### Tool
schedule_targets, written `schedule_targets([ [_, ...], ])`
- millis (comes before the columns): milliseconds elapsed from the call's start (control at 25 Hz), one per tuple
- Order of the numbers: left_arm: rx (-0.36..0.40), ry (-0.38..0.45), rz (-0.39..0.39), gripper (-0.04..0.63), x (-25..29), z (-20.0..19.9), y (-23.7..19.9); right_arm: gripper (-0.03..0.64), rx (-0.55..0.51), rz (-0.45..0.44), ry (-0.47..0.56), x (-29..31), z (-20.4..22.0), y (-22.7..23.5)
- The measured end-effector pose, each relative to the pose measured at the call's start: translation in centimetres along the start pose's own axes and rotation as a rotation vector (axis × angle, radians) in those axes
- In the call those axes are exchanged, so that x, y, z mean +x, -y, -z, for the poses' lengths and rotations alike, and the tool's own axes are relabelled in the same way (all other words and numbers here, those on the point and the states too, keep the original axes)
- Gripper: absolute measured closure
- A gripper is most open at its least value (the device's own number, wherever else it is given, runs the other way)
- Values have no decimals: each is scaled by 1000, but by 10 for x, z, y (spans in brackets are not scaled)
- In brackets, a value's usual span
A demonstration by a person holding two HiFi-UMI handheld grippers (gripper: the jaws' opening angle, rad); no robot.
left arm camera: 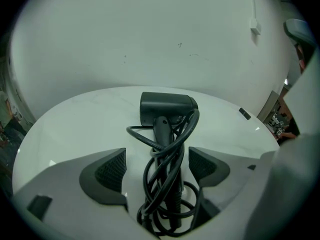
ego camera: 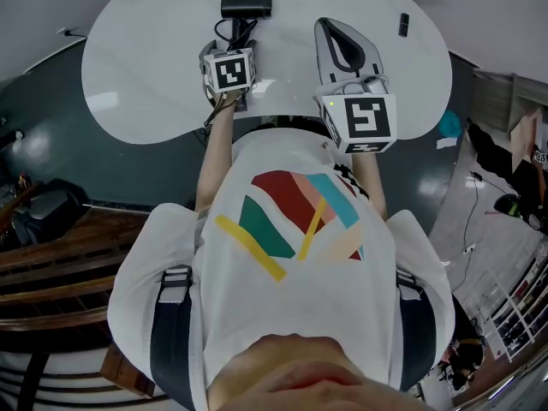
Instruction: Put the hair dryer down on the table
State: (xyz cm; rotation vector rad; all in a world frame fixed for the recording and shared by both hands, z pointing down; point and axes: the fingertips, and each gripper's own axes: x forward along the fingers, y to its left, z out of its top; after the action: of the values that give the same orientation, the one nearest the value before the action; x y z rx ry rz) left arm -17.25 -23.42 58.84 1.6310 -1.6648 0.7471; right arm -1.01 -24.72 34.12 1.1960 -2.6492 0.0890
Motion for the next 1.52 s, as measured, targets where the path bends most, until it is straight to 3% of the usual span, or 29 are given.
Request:
schedule_targets([
  [200, -16, 18, -9, 225, -13, -9, -1, 606, 0, -16, 10, 1, -3, -2],
  [520, 14, 138, 10, 225, -45, -60, 8, 606, 0, -19, 30, 1, -7, -2],
  [720, 50, 246, 12, 225, -76, -101, 16, 606, -13, -9, 57, 1, -18, 1],
  [1040, 81, 489, 51, 233, -144, -166, 28, 606, -31, 22, 118, 0, -41, 8],
  [1240, 133, 653, -9, 394, -179, -190, 29, 606, -34, 41, 138, 1, -47, 10],
  [1520, 156, 786, -57, 551, -207, -195, 37, 606, -17, 71, 159, -2, -50, 16],
])
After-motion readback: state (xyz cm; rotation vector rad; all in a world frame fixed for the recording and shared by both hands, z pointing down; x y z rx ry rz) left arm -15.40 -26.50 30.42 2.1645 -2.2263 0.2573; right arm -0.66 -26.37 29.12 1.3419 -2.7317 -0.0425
